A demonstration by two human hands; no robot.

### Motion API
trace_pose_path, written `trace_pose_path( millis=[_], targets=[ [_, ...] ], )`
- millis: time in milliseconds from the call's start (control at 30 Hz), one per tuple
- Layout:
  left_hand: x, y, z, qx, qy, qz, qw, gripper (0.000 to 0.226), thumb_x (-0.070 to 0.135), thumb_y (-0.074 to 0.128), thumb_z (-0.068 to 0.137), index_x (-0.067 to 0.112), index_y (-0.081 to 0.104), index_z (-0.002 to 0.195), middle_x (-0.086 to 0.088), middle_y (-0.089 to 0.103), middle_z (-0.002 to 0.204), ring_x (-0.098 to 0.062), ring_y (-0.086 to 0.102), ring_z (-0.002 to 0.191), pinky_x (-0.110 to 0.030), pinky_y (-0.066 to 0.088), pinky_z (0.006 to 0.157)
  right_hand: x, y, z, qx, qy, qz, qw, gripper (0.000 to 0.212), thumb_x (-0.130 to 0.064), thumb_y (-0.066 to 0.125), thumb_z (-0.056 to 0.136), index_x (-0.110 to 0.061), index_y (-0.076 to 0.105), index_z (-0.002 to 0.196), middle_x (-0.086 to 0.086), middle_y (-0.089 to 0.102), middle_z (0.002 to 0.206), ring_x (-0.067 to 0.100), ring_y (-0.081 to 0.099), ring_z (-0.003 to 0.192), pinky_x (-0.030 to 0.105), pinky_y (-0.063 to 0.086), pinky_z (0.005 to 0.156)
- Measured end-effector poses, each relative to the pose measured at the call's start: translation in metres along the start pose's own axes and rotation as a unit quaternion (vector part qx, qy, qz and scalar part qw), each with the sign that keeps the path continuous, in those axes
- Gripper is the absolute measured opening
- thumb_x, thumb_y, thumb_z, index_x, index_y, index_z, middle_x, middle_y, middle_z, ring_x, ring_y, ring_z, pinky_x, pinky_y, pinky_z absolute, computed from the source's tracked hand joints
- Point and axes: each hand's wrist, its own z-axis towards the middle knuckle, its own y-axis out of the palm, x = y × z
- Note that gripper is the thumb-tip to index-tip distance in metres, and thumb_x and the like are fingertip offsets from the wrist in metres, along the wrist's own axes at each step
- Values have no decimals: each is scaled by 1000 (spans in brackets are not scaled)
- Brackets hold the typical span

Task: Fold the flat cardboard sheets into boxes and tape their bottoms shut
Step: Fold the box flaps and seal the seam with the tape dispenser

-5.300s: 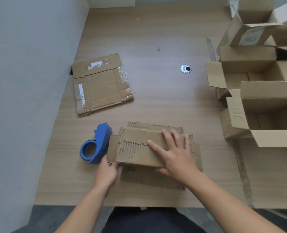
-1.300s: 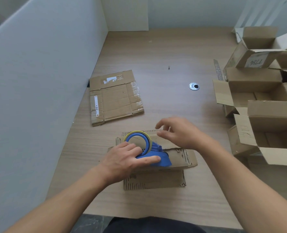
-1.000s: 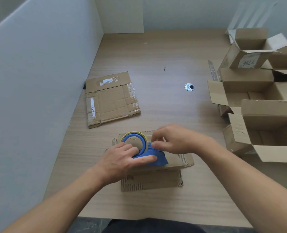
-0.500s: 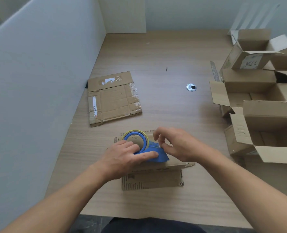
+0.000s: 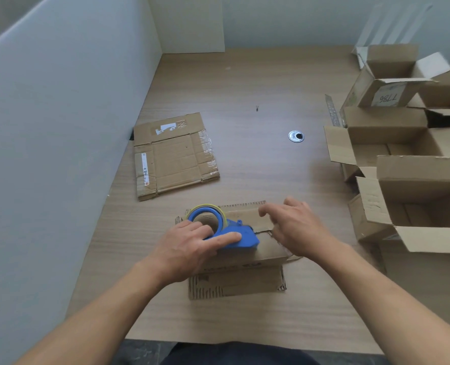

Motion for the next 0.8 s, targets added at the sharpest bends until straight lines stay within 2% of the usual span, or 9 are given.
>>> trace_pose_path(
  millis=[100,200,267,367,433,500,567,667,800],
  targets=[
    [-7,0,-13,16,-6,-6,1000,51,21,44,93,39,41,140,5,56,77,-20,52,62,-30,46,56,20,3,-12,45,36,139,989,49,-6,56,86,-32,55,128,-11,57,87,16,45,90,28,36,81],
    [-7,-3,-15,20,23,8,999,59,10,41,88,38,44,139,4,56,78,-19,52,62,-29,47,57,19,2,-10,11,6,145,989,56,-18,62,91,-32,46,143,-10,54,111,8,42,101,18,34,91],
    [-4,-3,-13,26,18,14,999,60,11,41,87,38,42,140,4,56,78,-20,53,63,-30,48,59,7,4,-4,-23,-25,184,982,58,-24,64,93,-32,41,146,-9,52,124,4,43,107,9,33,91],
    [-5,-2,-13,12,24,17,1000,58,14,41,90,38,39,143,3,57,79,-19,54,64,-31,49,60,-5,16,5,-41,-59,182,981,55,-25,67,92,-30,48,143,-7,51,134,9,44,121,17,33,103],
    [-4,-3,-13,10,11,11,1000,51,16,34,97,37,40,142,3,58,80,-19,54,64,-32,50,59,-8,23,10,-7,-90,171,981,40,-20,69,90,-22,63,130,-3,59,126,14,49,118,22,36,101],
    [-3,-4,-14,14,-1,8,1000,49,18,34,97,37,40,142,2,58,80,-20,54,64,-33,50,57,-9,28,12,26,-123,174,977,22,-19,69,89,-18,73,110,-1,67,109,15,55,104,30,45,92],
    [-2,-2,-17,12,3,6,1000,55,17,43,92,38,39,143,2,58,81,-20,54,65,-32,50,58,-8,32,11,58,-128,200,970,15,-21,66,88,-15,75,98,-1,70,99,12,57,95,29,47,84],
    [-1,2,-18,8,9,6,1000,61,16,52,89,40,38,144,3,58,83,-20,54,68,-32,49,62,-9,35,9,84,-77,254,961,12,-21,63,92,-16,74,92,-6,69,94,13,61,93,26,46,79],
    [0,2,-17,12,-14,-17,1000,53,22,45,93,39,39,143,3,59,85,-20,56,68,-32,49,61,-9,45,11,105,-40,255,960,9,-18,66,91,-16,72,85,-9,66,87,10,58,86,23,41,72]
  ],
)
